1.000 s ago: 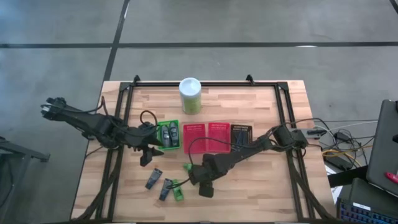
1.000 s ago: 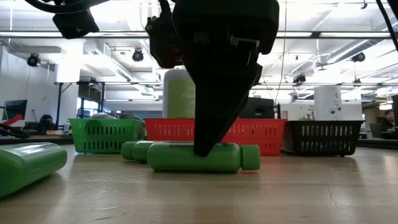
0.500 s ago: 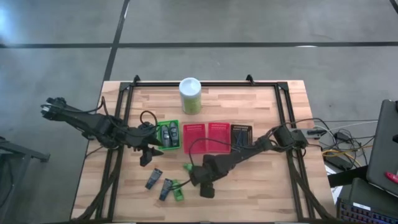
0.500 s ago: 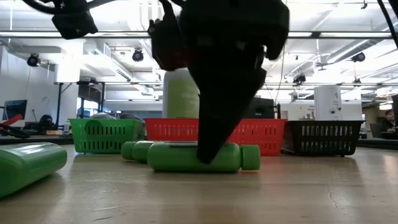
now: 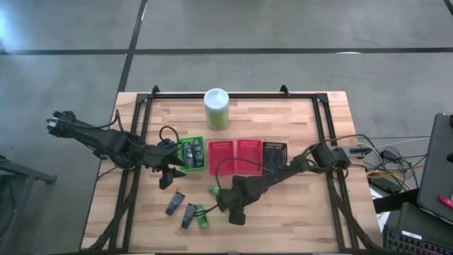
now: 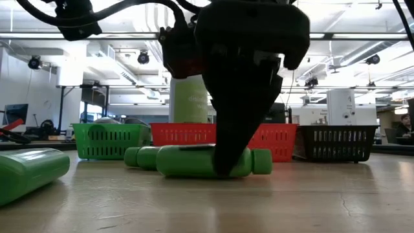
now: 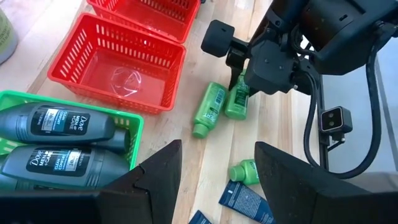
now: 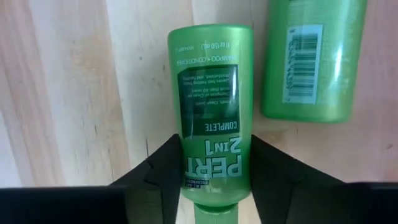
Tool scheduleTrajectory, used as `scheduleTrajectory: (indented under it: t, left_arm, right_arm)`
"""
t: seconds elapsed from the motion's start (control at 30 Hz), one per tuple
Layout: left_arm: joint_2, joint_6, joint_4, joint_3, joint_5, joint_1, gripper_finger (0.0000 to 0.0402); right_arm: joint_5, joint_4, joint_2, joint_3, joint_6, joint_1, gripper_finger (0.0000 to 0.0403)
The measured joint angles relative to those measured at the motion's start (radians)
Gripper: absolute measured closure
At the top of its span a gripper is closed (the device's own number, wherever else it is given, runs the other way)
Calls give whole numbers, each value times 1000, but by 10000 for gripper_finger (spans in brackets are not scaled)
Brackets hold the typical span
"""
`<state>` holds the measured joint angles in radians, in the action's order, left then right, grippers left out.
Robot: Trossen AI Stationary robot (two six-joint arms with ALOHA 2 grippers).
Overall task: Pick & Place Travel size toiletries
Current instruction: Put the bottom right green shampoo into the right red bin
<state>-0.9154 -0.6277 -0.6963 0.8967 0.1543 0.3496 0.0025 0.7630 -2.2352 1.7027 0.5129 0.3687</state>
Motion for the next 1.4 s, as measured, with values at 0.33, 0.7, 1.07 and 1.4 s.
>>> scheduleTrajectory:
  t: [0.33,0.7,1.07,1.4]
  left_arm:
    - [0,-1,1,0,-1,0,195]
    - [0,21,0,-1,-1,-1,195]
    - [1,51,1,0,-1,0,195]
    - [2,51,0,0,-1,0,195]
  right_arm:
    - [-6,189,94,101,101,12,285]
    - [153,421,364,-70,855,-60,287]
    - [120,46,491,-416,999,-283,283]
    - [95,30,486,-466,966,-346,204]
